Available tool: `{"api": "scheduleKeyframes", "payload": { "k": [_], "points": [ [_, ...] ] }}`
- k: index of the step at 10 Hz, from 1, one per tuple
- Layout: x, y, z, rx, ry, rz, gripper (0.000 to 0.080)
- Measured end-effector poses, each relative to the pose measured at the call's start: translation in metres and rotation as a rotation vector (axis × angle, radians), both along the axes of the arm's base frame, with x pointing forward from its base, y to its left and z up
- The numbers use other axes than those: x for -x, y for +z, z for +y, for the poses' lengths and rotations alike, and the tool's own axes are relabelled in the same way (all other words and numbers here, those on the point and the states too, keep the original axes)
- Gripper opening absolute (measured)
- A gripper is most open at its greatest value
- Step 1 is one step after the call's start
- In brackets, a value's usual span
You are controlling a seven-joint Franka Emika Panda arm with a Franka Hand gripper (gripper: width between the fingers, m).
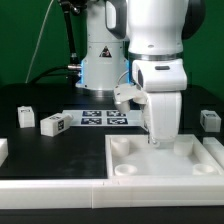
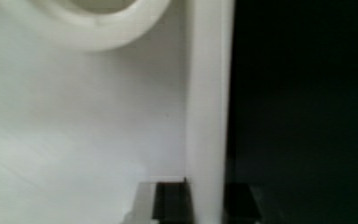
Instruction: Assemble one leg
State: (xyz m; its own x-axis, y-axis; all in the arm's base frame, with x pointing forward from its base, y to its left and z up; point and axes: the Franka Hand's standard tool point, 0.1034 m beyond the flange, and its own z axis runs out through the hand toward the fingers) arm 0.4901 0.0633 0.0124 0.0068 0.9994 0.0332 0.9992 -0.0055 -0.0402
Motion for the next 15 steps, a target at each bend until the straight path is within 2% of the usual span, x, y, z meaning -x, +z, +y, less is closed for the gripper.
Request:
{"api": "scheduleKeyframes", "payload": {
  "k": [2, 6, 7, 8, 9, 10, 11, 12, 15],
  "points": [
    [-0.0001, 0.0002, 0.01, 0.002, -0.016, 0.002, 0.0064],
    [0.001, -0.0002, 0.0095, 0.007, -0.036, 0.009, 0.0064],
    [0.001, -0.0002, 0.0093, 0.007, -0.036, 0.009, 0.0281],
    [0.001, -0.0002, 0.0091, 0.007, -0.037, 0.009, 0.0281],
    [0.001, -0.0002, 0.009, 0.007, -0.037, 0.009, 0.0459],
    [0.0009, -0.0002, 0.0089, 0.007, -0.037, 0.009, 0.0459],
    [0.0009, -0.0002, 0.0088, 0.007, -0.037, 0.009, 0.0608],
    [0.0009, -0.0003, 0.0087, 0.007, -0.037, 0.009, 0.0637],
    [0.0009, -0.0003, 0.0086, 0.007, -0.038, 0.009, 0.0646]
  ]
}}
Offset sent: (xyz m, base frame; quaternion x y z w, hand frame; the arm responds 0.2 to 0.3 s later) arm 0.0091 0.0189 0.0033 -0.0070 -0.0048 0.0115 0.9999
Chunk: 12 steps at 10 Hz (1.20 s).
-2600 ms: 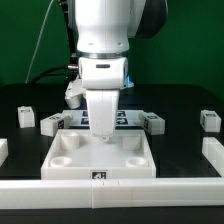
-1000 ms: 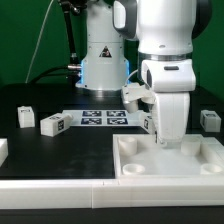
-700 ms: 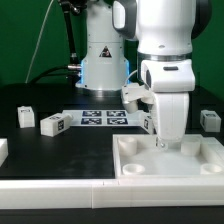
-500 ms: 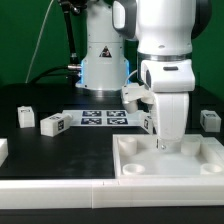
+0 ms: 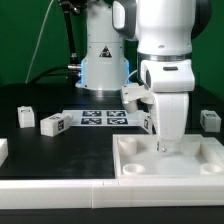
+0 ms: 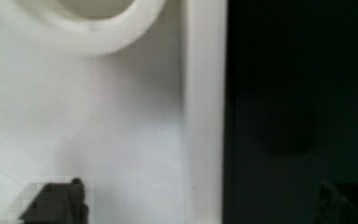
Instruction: Assemble one leg
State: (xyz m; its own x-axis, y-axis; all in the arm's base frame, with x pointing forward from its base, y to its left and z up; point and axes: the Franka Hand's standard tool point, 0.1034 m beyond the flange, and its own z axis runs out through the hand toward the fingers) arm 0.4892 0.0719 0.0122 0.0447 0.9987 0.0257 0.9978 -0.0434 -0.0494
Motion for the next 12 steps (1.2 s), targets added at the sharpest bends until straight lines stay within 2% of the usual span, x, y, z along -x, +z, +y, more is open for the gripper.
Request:
{"api": "scheduleKeyframes", "payload": {
  "k": [1, 4, 6, 9, 12],
  "points": [
    [0.0, 0.001, 0.001, 0.001, -0.009, 0.0, 0.0649],
    [0.016, 0.04, 0.019, 0.029, -0.1, -0.012, 0.0649],
    [0.022, 0.057, 0.033, 0.032, -0.165, -0.035, 0.0649],
    [0.025, 0.057, 0.035, 0.033, -0.211, -0.032, 0.0649],
    [0.026, 0.055, 0.038, 0.039, -0.54, -0.024, 0.0649]
  ]
}}
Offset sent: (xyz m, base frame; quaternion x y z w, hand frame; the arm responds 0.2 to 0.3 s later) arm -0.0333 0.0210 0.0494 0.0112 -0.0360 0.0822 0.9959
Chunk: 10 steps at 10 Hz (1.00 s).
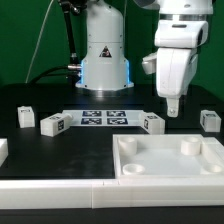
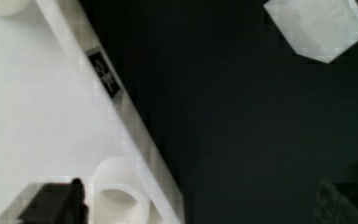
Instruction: Assemble one leg
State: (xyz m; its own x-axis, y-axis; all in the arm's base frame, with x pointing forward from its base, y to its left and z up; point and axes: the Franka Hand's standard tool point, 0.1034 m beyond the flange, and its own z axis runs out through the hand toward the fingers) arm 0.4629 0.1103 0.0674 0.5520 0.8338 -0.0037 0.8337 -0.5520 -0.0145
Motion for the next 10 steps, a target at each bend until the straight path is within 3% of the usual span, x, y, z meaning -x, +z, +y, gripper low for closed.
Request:
{"api": "scheduleKeyframes", "payload": {
  "k": [3, 7, 10],
  "points": [
    [0.015, -0.012, 0.028, -0.011, -0.346, 0.008, 0.0649],
    [0.023, -0.012, 0.058, -0.025, -0.767, 0.03, 0.0649],
    [0.023, -0.011, 0.062, -0.036, -0.959, 0.049, 0.0649]
  ]
}}
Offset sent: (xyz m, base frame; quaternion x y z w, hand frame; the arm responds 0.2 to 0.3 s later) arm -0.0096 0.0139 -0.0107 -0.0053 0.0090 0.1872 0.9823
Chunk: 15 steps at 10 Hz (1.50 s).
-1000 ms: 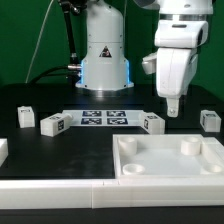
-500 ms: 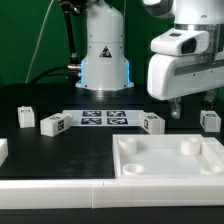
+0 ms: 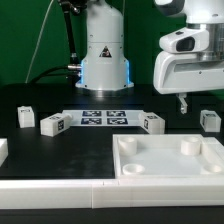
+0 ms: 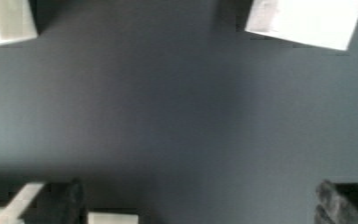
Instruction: Assemble one leg
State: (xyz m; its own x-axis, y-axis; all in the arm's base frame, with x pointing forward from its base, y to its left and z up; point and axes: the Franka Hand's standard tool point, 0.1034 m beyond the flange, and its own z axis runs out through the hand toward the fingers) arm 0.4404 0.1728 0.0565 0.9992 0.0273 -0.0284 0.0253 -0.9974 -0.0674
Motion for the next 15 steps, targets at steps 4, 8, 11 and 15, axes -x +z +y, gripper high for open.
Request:
{"api": "scheduleKeyframes", "payload": {
  "k": [4, 8, 11, 15],
  "points": [
    [0.025, -0.005, 0.028, -0.006, -0.01, 0.023, 0.0649],
    [0.037, -0.004, 0.025, 0.039, 0.042, 0.242, 0.0649],
    [0.04, -0.006, 0.02, 0.076, 0.064, 0.502, 0.0649],
    [0.049, -0.022, 0.028, 0.073, 0.05, 0.82, 0.0649]
  ]
}}
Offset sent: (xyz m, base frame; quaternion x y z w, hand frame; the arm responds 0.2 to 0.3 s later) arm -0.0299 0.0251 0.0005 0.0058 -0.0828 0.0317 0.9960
